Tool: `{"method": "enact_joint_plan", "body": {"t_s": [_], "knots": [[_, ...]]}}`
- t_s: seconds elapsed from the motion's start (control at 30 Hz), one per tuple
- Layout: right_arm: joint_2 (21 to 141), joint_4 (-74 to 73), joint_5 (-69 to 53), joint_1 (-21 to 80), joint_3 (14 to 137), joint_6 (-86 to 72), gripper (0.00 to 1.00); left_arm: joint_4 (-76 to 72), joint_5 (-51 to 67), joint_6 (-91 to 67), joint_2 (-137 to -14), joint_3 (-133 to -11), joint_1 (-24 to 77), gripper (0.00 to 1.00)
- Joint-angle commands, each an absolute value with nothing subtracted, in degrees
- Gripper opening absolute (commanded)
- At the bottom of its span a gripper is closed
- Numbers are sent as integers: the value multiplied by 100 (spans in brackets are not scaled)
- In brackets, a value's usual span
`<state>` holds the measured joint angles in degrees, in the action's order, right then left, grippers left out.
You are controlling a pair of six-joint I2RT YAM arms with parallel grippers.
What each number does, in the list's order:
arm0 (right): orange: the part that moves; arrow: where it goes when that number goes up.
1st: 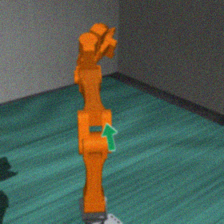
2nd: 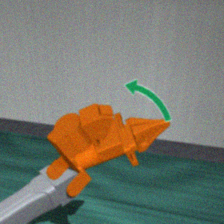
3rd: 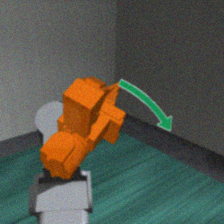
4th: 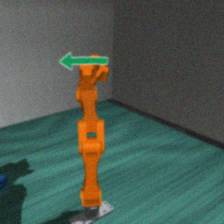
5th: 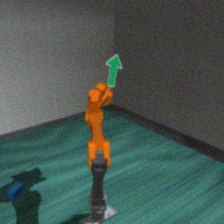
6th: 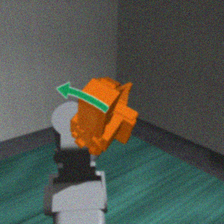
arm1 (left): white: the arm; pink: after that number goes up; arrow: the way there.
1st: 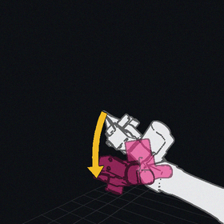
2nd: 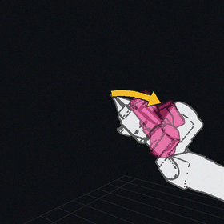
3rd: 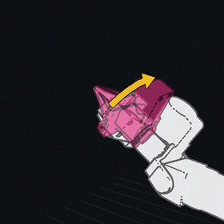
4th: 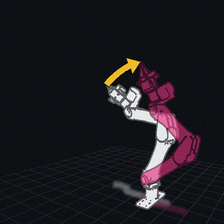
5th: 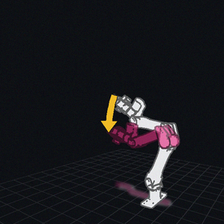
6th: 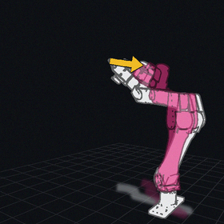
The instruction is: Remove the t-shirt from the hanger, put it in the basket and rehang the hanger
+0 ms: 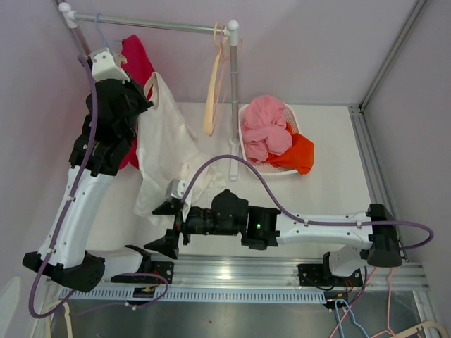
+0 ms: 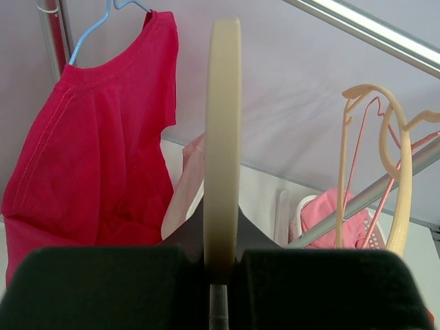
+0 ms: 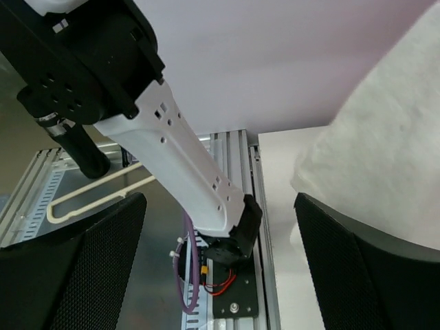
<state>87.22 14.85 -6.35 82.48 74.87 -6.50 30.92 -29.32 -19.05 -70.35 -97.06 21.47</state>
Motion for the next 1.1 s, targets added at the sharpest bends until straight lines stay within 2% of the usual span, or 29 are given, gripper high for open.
{"method": "enact_joint_plan", "body": {"t_s": [0.0, 0.27, 0.6, 0.63, 0.67, 0.7, 0.73, 0.93, 1.07], "knots": [[8166, 1749, -9, 8358, 7225, -484, 94, 2602, -3076, -1908, -6891, -9765, 2215, 1], [8147, 1801, 1421, 8402, 6979, -325, 100, 2646, -3138, -1907, -6891, -9826, 2303, 1], [9385, 2391, 1591, 7866, 7724, -273, 99, 2575, -3208, -1890, -6855, -9703, 2347, 1], [9474, 2356, 1600, 7858, 7839, -272, 67, 2566, -3208, -1898, -6864, -9694, 2347, 1], [9544, 2286, 1565, 7840, 7962, -281, 42, 2566, -3217, -1907, -6882, -9694, 2347, 1], [9597, 2120, 1451, 7857, 8102, -307, 6, 2575, -3225, -1942, -6908, -9712, 2347, 1], [9580, 2075, 1407, 7875, 8095, -334, 0, 2566, -3226, -1968, -6917, -9712, 2347, 1], [8932, 2092, 1179, 8498, 7113, -535, 0, 2452, -3226, -1899, -7276, -9887, 2347, 1], [8754, 2214, 1230, 9183, 6445, -773, 0, 2688, -3234, -1732, -7925, -10836, 2338, 0]]}}
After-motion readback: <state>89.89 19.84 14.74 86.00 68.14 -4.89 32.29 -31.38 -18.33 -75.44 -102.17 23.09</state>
